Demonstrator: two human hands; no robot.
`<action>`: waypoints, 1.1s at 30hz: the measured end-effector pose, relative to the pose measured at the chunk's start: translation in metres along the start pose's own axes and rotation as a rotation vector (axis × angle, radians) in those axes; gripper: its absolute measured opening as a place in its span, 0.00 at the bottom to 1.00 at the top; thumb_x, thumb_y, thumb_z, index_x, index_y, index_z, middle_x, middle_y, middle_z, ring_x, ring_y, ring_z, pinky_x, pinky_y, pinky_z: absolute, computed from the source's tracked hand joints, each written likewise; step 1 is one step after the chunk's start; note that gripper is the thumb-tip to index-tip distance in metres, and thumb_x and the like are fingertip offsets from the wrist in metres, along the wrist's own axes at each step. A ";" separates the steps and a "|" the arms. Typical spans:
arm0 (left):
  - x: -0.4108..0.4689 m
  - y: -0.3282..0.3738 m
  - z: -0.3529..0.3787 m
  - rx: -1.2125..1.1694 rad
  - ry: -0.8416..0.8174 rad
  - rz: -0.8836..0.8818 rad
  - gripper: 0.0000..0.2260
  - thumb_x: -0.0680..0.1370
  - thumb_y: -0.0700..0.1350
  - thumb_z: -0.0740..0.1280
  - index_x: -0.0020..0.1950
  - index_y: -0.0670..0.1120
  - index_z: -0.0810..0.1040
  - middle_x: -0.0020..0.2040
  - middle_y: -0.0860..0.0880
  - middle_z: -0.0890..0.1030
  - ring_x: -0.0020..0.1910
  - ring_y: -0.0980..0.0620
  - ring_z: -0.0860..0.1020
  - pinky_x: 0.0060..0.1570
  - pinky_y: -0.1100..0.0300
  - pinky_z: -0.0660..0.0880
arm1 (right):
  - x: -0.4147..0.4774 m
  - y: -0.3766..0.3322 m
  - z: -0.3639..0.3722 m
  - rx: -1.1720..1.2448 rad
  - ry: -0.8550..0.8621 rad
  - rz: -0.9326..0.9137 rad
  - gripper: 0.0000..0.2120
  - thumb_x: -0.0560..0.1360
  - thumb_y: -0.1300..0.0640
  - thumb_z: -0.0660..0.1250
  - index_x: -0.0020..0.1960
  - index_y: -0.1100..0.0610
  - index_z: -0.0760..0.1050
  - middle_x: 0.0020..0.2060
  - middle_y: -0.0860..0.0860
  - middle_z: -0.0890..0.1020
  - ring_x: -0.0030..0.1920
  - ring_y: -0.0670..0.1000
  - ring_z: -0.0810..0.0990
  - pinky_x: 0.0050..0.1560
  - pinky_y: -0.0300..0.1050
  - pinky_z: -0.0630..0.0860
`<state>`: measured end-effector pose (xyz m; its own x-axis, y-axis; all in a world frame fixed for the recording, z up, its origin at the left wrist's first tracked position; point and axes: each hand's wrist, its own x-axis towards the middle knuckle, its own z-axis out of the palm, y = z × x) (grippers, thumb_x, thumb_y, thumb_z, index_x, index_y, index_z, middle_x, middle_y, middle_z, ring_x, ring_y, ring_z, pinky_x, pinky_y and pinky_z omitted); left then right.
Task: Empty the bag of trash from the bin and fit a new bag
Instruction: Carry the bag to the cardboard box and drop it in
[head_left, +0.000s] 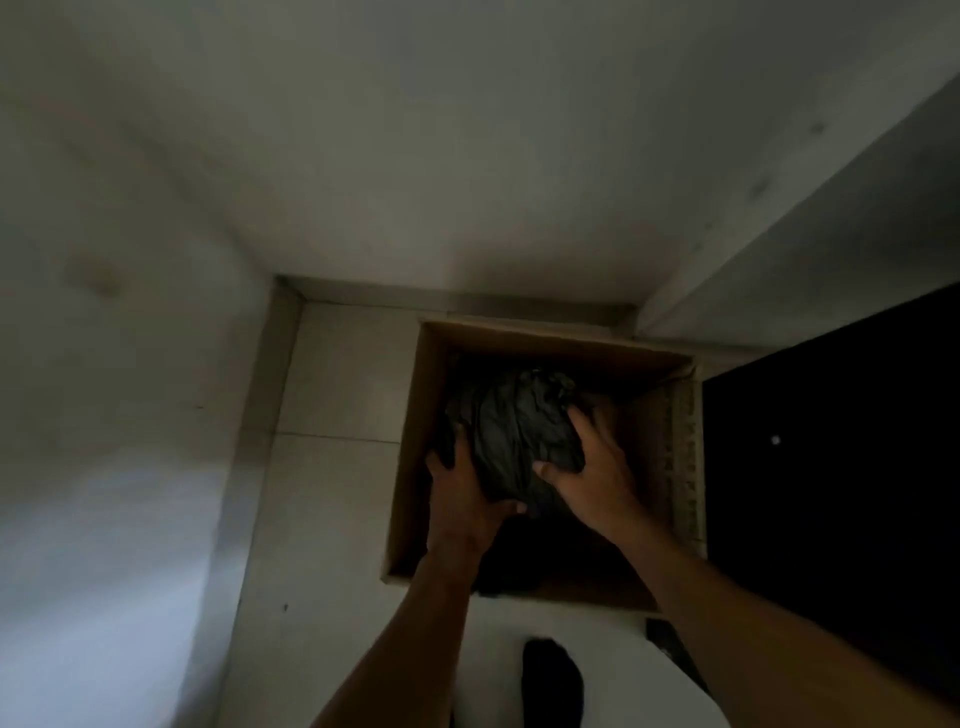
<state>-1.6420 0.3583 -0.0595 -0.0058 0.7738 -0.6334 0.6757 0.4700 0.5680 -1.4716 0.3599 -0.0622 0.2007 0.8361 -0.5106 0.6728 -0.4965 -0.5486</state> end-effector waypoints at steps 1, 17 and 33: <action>0.012 -0.007 0.011 0.014 -0.007 -0.008 0.55 0.67 0.52 0.80 0.81 0.53 0.44 0.78 0.37 0.48 0.75 0.37 0.60 0.70 0.48 0.63 | 0.012 0.009 0.012 -0.039 -0.022 0.025 0.42 0.70 0.40 0.71 0.78 0.42 0.54 0.79 0.51 0.51 0.77 0.60 0.55 0.73 0.59 0.61; 0.072 -0.037 0.040 0.069 -0.150 -0.059 0.52 0.69 0.52 0.78 0.81 0.53 0.44 0.79 0.39 0.53 0.77 0.40 0.57 0.74 0.48 0.61 | 0.049 0.053 0.049 -0.124 -0.104 0.066 0.45 0.73 0.34 0.65 0.79 0.43 0.42 0.80 0.53 0.44 0.78 0.62 0.47 0.75 0.64 0.54; 0.027 -0.013 0.012 0.291 -0.073 0.004 0.23 0.77 0.46 0.71 0.69 0.41 0.73 0.65 0.39 0.78 0.64 0.40 0.76 0.62 0.53 0.74 | 0.009 0.034 0.019 -0.112 -0.148 0.086 0.37 0.78 0.44 0.65 0.80 0.45 0.48 0.77 0.54 0.57 0.75 0.60 0.59 0.73 0.56 0.62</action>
<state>-1.6423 0.3682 -0.0899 0.0431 0.7382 -0.6732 0.8585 0.3173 0.4029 -1.4609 0.3461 -0.0979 0.1589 0.7442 -0.6487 0.7344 -0.5283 -0.4261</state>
